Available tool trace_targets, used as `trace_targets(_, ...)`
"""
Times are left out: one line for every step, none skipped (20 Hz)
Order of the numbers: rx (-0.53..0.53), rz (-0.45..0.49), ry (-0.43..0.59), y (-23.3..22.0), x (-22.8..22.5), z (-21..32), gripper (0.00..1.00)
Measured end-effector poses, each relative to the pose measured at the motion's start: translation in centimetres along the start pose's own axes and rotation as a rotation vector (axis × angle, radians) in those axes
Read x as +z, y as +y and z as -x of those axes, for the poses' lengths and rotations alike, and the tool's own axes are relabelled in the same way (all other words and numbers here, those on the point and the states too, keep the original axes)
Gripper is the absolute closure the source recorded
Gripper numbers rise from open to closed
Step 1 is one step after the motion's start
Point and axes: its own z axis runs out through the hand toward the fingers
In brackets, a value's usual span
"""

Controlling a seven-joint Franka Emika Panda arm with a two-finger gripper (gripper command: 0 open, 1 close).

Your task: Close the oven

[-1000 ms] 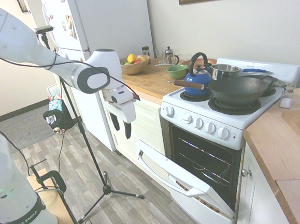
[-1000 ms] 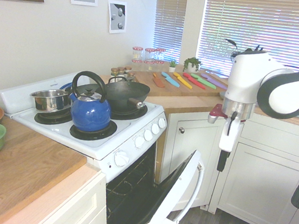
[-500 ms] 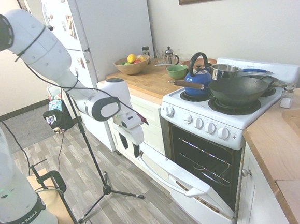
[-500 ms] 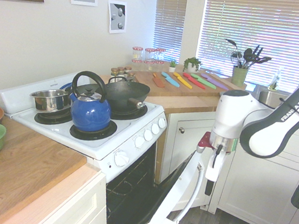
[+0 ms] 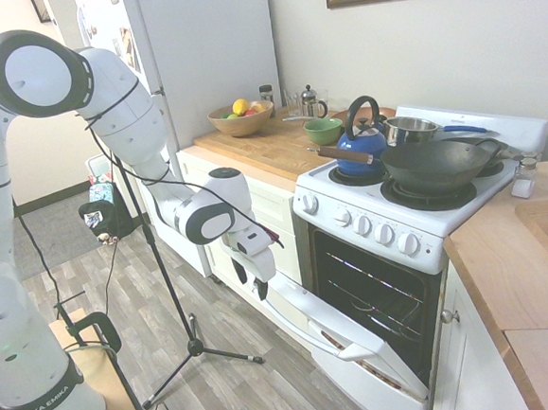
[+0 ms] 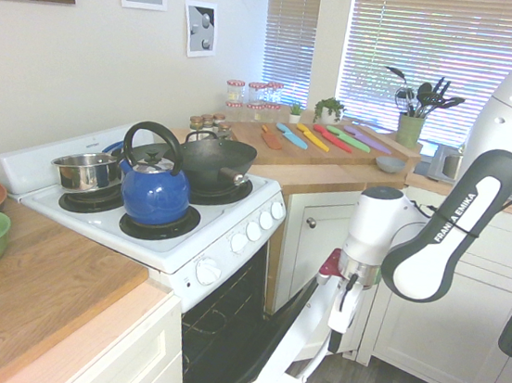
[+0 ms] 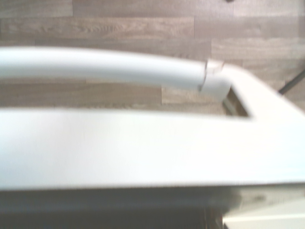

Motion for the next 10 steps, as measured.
trace_targets(0.007,0.003,0.004,-0.1,0.4,-0.6,0.00)
trace_targets(0.014,0.007,0.008,-0.2,0.8,-1.2,0.00)
trace_targets(0.021,0.013,0.010,-0.2,1.3,-1.8,0.00)
trace_targets(0.028,0.019,0.009,-0.2,1.9,-2.3,0.00)
trace_targets(0.034,0.024,0.006,-0.3,2.6,-2.6,0.00)
trace_targets(0.038,0.029,0.004,-0.4,3.2,-2.9,0.00)
trace_targets(0.040,0.032,0.002,-0.5,3.7,-3.0,0.00)
trace_targets(0.042,0.035,0.000,-0.7,4.2,-3.2,0.00)
trace_targets(0.045,0.036,-0.002,-0.9,4.6,-3.3,0.00)
trace_targets(0.048,0.037,-0.003,-1.0,4.9,-3.4,0.00)
